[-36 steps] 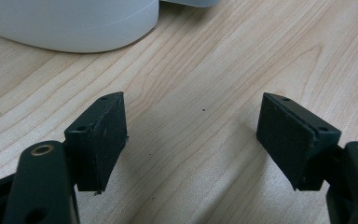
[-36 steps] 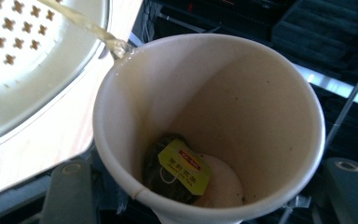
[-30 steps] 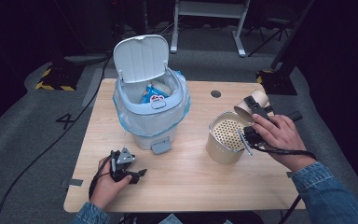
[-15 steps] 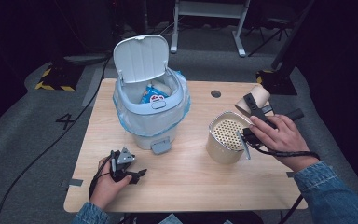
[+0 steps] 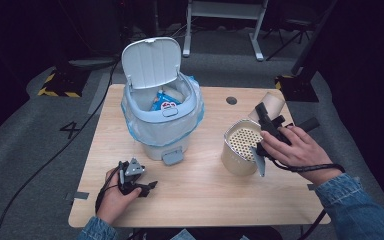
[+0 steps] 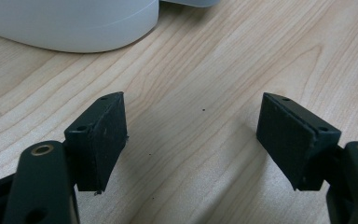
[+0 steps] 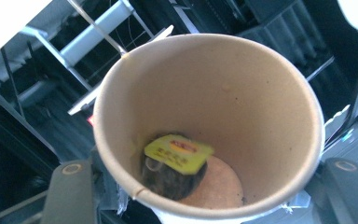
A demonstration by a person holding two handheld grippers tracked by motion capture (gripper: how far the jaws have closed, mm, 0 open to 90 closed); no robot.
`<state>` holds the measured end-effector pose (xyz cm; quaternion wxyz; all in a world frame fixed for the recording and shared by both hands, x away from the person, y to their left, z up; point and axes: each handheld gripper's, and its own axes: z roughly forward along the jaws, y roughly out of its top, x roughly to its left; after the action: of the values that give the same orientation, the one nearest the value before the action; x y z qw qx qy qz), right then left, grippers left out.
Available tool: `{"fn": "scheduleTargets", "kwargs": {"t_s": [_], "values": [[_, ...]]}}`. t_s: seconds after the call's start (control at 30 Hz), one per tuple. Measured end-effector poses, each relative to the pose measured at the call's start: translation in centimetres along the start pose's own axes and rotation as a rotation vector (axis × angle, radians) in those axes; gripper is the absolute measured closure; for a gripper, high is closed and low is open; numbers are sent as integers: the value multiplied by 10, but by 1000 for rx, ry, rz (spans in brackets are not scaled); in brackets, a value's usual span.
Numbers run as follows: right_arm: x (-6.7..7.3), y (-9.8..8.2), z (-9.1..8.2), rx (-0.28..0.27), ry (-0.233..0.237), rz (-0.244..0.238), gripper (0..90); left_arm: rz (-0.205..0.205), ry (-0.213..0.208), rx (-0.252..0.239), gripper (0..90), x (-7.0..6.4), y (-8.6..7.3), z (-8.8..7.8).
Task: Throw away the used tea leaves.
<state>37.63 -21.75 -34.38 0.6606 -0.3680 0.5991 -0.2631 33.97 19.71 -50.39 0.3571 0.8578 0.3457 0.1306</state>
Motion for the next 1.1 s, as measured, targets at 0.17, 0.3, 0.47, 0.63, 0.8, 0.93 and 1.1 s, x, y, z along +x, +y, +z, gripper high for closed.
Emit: {"fn": "scheduleTargets", "kwargs": {"t_s": [0.17,0.3,0.47,0.63,0.8,0.93,1.1], "values": [[-1,2,0,10,-12,-18,349,0,0,0,249,0,0,0],[-4,-3,1,14,-12,-7,349,0,-1,1,248,0,0,0],[-3,-6,1,15,-2,40,348,0,0,0,249,0,0,0],[-2,-14,3,-41,40,225,340,0,0,0,249,0,0,0],[3,-31,10,-82,108,472,334,-1,-1,0,248,0,0,0],[10,-43,14,-109,161,642,328,0,0,0,248,0,0,0],[19,-59,20,-212,249,963,323,0,0,0,248,0,0,0]]}}
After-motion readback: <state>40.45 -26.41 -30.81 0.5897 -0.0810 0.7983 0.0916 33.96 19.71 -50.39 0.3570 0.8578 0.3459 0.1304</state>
